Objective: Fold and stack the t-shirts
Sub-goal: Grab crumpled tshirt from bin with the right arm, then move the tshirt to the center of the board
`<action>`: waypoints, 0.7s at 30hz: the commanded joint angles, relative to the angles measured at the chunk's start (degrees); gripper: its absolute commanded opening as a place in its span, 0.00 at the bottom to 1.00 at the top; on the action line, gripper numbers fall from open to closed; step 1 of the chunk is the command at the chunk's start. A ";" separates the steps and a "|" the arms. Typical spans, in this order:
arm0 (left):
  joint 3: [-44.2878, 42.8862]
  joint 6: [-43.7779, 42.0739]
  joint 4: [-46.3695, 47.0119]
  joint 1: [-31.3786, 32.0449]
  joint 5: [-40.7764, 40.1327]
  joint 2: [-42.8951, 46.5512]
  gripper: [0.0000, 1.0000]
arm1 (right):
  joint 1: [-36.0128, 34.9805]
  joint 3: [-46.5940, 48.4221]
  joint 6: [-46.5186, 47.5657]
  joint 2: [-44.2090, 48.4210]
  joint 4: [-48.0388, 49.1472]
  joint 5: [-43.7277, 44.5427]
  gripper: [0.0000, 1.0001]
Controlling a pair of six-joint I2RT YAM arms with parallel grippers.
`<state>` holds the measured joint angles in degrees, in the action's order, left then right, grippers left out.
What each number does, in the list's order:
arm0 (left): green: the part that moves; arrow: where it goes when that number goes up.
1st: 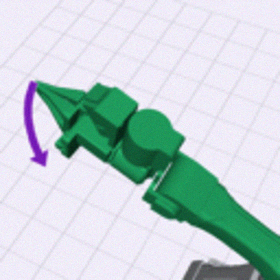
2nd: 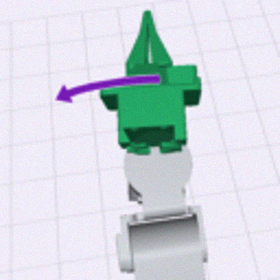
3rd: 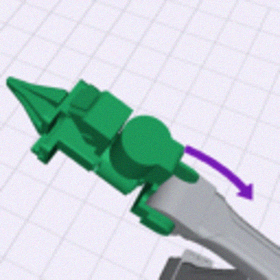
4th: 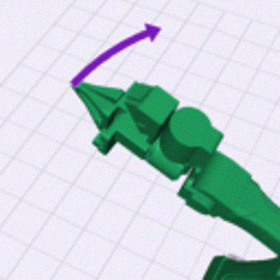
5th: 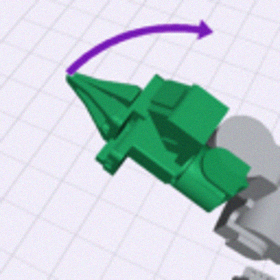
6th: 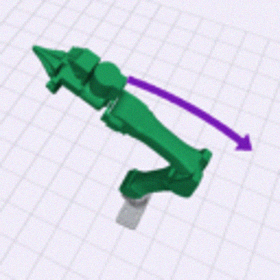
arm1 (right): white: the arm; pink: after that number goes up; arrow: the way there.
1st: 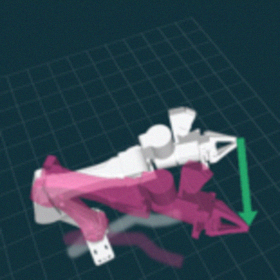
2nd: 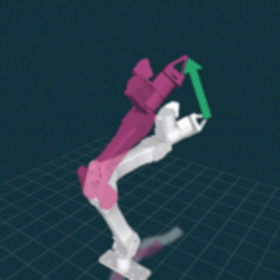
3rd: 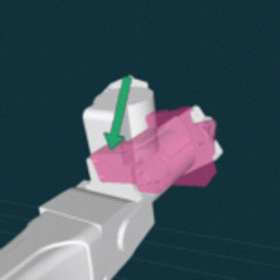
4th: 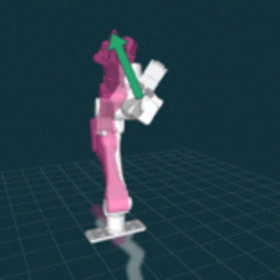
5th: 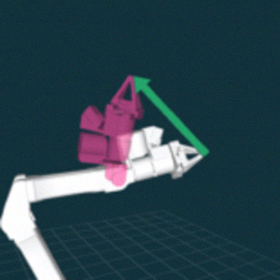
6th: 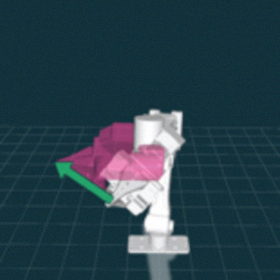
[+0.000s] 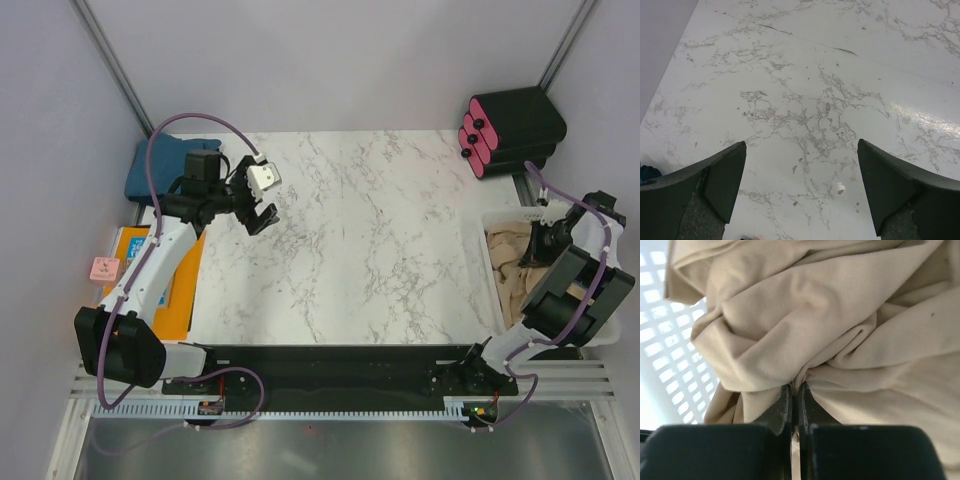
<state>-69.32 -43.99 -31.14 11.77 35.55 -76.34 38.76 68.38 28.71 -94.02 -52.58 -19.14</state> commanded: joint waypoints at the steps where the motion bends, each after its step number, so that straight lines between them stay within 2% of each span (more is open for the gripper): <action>1: 1.38 -0.31 0.20 0.27 -0.22 0.75 1.00 | -1.06 9.48 1.26 6.20 -2.26 0.50 0.00; 8: 2.00 0.13 0.46 0.27 1.27 -0.39 1.00 | -4.92 25.37 -2.60 11.05 -3.24 2.17 0.00; 17: 2.08 0.48 2.83 0.27 1.28 -1.27 1.00 | -10.98 43.30 -7.70 10.08 -0.08 5.42 0.00; 21: 3.40 1.88 5.99 0.27 -0.04 -0.83 1.00 | -16.15 49.29 -9.54 8.95 3.09 8.75 0.00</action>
<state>-67.16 -43.90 -29.78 11.77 36.05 -77.76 26.61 110.19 22.61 -84.86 -55.90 -13.89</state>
